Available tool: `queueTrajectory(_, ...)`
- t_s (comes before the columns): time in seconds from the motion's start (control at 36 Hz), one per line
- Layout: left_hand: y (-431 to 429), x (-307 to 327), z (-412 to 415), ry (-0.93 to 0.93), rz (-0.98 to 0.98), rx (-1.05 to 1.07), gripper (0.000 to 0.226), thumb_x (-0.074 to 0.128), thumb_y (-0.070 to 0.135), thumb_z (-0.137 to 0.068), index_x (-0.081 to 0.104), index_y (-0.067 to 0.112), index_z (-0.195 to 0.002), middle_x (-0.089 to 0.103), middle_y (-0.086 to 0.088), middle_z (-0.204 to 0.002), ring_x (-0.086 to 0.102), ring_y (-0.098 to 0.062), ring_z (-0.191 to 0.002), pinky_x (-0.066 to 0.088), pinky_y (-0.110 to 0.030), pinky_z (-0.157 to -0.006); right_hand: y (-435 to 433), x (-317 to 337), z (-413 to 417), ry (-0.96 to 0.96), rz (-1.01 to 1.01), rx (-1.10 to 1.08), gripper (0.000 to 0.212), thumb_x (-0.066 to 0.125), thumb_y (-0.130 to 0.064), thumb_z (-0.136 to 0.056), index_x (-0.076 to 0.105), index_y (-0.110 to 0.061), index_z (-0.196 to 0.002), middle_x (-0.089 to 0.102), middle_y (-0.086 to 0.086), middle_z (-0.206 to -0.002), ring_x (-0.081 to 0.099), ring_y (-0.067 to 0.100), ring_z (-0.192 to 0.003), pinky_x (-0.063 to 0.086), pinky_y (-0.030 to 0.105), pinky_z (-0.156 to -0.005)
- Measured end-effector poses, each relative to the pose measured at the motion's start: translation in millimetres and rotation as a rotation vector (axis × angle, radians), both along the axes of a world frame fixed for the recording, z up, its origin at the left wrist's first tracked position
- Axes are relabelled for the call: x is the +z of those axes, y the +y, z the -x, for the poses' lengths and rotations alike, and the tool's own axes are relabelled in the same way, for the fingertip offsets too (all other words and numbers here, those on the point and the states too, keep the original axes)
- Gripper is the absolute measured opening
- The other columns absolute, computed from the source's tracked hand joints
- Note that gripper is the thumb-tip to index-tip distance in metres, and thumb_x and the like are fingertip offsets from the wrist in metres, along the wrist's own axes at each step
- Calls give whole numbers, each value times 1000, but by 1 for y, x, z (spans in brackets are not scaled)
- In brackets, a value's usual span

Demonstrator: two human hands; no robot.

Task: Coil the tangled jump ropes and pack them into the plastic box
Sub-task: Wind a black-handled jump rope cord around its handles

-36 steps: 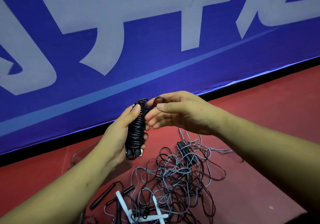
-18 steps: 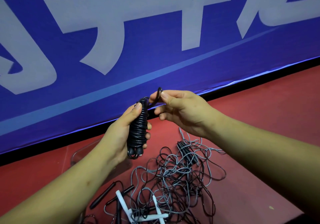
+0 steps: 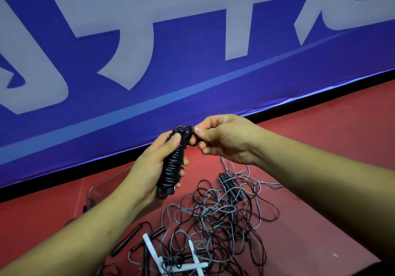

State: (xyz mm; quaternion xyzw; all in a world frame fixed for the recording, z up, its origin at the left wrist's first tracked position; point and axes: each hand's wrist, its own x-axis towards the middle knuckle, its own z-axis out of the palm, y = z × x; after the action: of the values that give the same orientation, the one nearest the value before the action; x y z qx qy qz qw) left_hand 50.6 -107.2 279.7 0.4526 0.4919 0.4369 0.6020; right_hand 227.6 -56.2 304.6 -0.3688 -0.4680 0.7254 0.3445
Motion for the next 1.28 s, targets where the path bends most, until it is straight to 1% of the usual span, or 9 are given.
queueTrajectory(0.17,-3,1,-2,32,-27,-27,28,57,43,-90,66,27,-111,59,-13,-76,54,-22,-58,45,-29,-48,3,2,-2,-113,4,9,14,61,-4,-94,61,-6,-79,64,12,-75,51,12,-52,48,21,-53)
queueTrajectory(0.22,-2,2,-3,44,-33,-29,29,58,44,-89,66,27,-111,59,-13,-76,53,-22,-58,45,-28,-48,2,2,-1,-117,12,13,6,60,-4,-94,62,-4,-89,64,12,-75,50,13,-52,46,22,-53)
queueTrajectory(0.28,-2,2,-4,55,-41,-30,31,59,44,-87,66,27,-111,59,-13,-76,52,-23,-57,44,-28,-48,1,2,-1,-111,20,28,8,58,-4,-95,63,-3,-100,63,13,-74,48,14,-52,44,23,-52)
queueTrajectory(0.39,-3,1,-4,74,-54,-50,31,60,45,-85,67,29,-111,59,-14,-77,52,-23,-58,43,-29,-50,0,3,-2,-168,-28,55,12,55,-4,-97,63,-4,-88,63,10,-73,47,12,-51,44,20,-51)
queueTrajectory(0.5,-3,2,-5,91,-72,-43,31,60,46,-85,67,28,-109,59,-13,-76,52,-23,-58,43,-29,-51,-2,4,-1,-206,-76,25,6,57,-3,-97,59,-4,-91,63,12,-74,49,12,-50,45,22,-51)
queueTrajectory(0.64,-1,3,-5,109,-75,-26,32,60,47,-86,66,26,-110,59,-13,-75,52,-23,-58,43,-29,-51,-4,5,3,-249,-135,-10,14,56,-5,-97,60,-4,-84,64,10,-70,51,13,-51,47,26,-52)
queueTrajectory(0.92,-3,4,-9,162,-63,-58,34,60,51,-82,67,28,-106,62,-11,-76,54,-23,-60,46,-29,-50,-7,8,-1,-284,-108,-29,15,54,-5,-98,59,-2,-85,65,9,-66,55,15,-50,51,25,-49)
queueTrajectory(1.14,-5,3,-14,87,-40,-69,29,59,49,-84,66,26,-101,62,-12,-80,54,-25,-60,46,-30,-52,-8,10,0,-302,-193,-66,11,54,-7,-99,57,-2,-90,63,9,-62,57,18,-49,53,28,-49)
queueTrajectory(1.28,-3,6,-13,99,-78,-50,37,60,52,-81,64,28,-108,62,-13,-80,55,-25,-60,47,-31,-51,-11,6,4,-295,-300,-152,16,57,-13,-99,58,2,-93,61,17,-72,56,19,-48,50,29,-47)
